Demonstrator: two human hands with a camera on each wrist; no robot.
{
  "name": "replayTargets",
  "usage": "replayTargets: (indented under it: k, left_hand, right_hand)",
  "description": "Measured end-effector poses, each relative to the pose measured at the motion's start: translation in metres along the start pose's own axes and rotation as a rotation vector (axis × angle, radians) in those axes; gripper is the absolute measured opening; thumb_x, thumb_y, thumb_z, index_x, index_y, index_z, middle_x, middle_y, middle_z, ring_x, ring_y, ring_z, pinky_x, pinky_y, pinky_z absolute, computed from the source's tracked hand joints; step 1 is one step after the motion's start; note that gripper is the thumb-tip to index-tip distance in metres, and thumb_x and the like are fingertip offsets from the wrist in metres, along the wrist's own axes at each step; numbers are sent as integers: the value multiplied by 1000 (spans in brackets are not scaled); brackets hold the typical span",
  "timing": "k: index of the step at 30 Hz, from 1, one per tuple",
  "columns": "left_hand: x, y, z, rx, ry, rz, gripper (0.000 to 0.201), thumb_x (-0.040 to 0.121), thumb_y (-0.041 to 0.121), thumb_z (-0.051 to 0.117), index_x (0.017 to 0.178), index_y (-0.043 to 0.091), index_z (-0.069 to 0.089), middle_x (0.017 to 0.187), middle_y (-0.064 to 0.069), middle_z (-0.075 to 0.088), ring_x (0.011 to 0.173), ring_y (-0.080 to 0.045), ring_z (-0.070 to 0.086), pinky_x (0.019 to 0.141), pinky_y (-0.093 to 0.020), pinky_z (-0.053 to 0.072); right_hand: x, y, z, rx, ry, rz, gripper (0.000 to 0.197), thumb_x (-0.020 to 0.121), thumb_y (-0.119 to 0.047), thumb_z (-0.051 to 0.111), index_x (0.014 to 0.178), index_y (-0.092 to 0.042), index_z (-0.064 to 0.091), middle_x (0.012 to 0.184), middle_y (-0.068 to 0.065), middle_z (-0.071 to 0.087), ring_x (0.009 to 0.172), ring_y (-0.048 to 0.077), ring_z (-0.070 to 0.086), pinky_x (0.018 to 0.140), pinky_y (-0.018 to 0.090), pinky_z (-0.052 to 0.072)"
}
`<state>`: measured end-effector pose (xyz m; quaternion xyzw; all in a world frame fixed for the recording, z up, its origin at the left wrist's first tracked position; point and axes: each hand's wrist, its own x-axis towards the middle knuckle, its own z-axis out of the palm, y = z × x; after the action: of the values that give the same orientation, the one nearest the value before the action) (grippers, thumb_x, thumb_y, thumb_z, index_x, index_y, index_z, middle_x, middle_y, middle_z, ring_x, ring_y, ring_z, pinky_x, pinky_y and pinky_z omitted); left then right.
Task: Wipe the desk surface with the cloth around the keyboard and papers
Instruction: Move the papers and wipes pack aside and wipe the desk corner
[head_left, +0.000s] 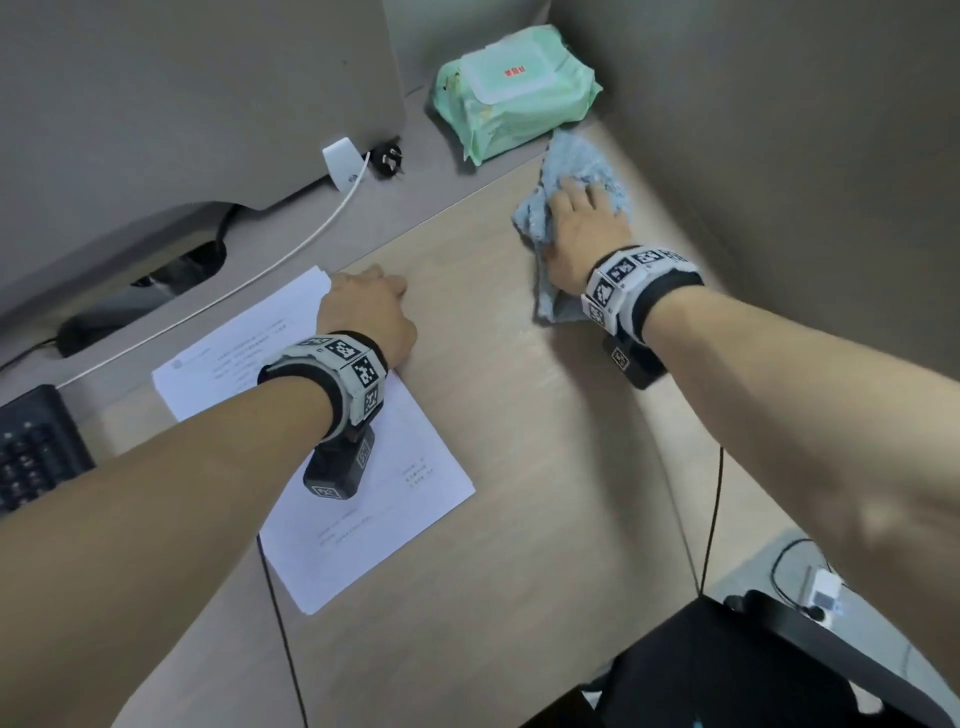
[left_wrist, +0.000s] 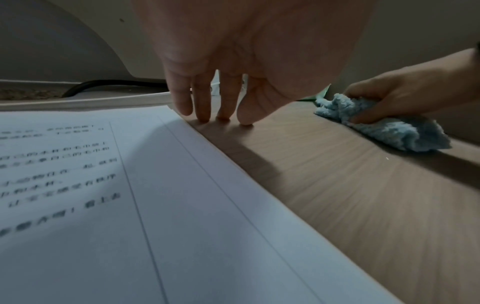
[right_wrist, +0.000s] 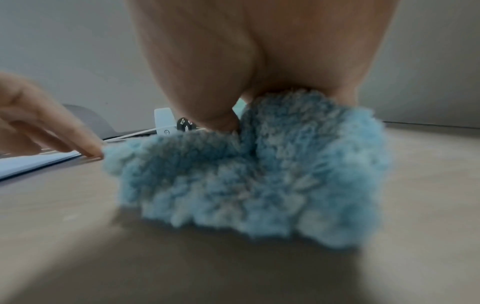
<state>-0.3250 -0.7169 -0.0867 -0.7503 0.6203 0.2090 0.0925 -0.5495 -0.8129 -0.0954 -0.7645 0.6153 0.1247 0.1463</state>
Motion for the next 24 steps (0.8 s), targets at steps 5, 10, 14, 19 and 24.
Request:
replayTargets:
  k: [5,10,14,19,24]
  left_hand:
    - [-2,3,-3,10,8,-4,36,71,1,46,102,12,62,107,-8,55,102,-38,49,77,-42,51]
    - [-3,5,-1,-14,4,-24,38,71,1,45,103,12,61,107,-5,55,101,-36,49,79,-43,53]
    - [-4,6,2,9,1,-17,36,71,2,46,104,11,60,110,-7,54,104,-37,48,80,-42,52]
    - [-4,16,4,-33,-31,-77,49,77,6,48,126,13,51,134,-10,45,125,-37,37,95,-44,42]
    - [-5,24,10,-81,-35,-123,52,79,9,49,131,9,45,140,-12,38,132,-36,31,105,-46,36]
  right_hand:
    - [-24,-49,18,-39,-92,-341,99,78,-21,74,155,-23,12,162,6,16,149,35,10,115,63,19]
    - [-9,-3,22,22,-12,-128,76,93,-32,53,156,-21,12,164,8,11,149,37,9,117,58,19]
    - [2,45,15,57,30,161,75,93,-38,53,154,-16,16,160,16,17,145,42,16,115,58,22]
    - [-59,77,38,127,64,457,67,98,-38,44,153,-11,18,157,20,23,142,44,21,111,56,26]
    - [-89,69,47,123,16,571,73,97,-35,48,155,-9,12,159,21,15,145,44,13,113,58,23]
